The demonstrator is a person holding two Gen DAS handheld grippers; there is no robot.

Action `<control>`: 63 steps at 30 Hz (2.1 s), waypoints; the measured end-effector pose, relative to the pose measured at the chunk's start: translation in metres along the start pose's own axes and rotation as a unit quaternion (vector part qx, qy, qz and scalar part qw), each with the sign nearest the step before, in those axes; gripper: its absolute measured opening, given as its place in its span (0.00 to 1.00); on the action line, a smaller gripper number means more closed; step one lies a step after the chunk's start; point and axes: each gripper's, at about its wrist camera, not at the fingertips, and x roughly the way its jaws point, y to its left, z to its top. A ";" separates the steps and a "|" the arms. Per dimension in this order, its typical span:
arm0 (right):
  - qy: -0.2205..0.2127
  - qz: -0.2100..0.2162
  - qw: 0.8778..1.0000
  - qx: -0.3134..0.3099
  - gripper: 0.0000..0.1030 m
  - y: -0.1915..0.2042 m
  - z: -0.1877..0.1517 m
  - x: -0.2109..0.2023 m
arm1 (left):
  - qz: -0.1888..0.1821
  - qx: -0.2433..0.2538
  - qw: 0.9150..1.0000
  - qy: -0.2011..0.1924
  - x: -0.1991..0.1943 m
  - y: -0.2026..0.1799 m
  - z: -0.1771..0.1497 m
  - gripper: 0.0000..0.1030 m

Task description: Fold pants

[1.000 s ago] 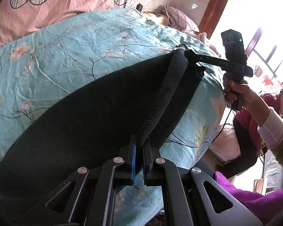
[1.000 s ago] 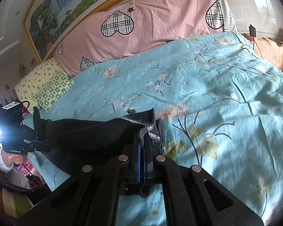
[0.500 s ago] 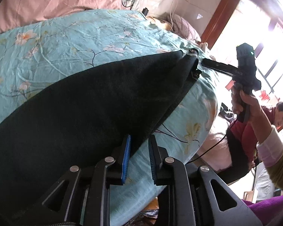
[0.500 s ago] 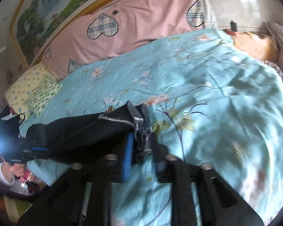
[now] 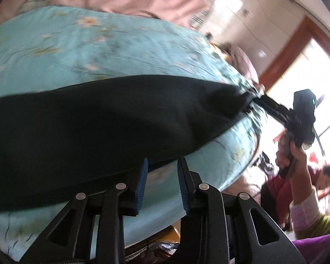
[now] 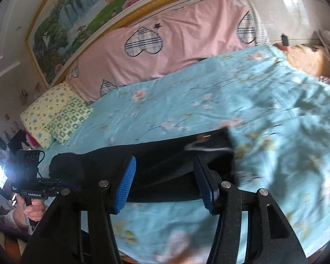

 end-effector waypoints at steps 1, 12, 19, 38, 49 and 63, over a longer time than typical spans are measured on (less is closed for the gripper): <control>0.003 0.005 1.000 -0.002 0.55 0.004 -0.001 0.004 | 0.006 -0.015 1.000 -0.006 -0.007 0.009 -0.003 0.27; 0.049 0.105 0.992 -0.043 0.55 0.085 -0.013 0.071 | 0.066 -0.148 0.984 -0.074 -0.080 0.095 -0.031 0.27; 0.089 0.164 0.979 -0.082 0.55 0.142 -0.026 0.114 | 0.102 -0.215 0.966 -0.102 -0.113 0.141 -0.053 0.27; 0.162 0.173 0.934 -0.267 0.55 0.243 -0.069 0.172 | 0.162 -0.340 0.917 -0.133 -0.144 0.220 -0.074 0.33; 0.171 0.122 0.917 -0.338 0.55 0.249 -0.080 0.183 | 0.193 -0.328 0.916 -0.129 -0.152 0.211 -0.067 0.35; 0.181 0.105 0.905 -0.372 0.48 0.256 -0.085 0.201 | 0.251 -0.303 0.912 -0.111 -0.138 0.233 -0.043 0.31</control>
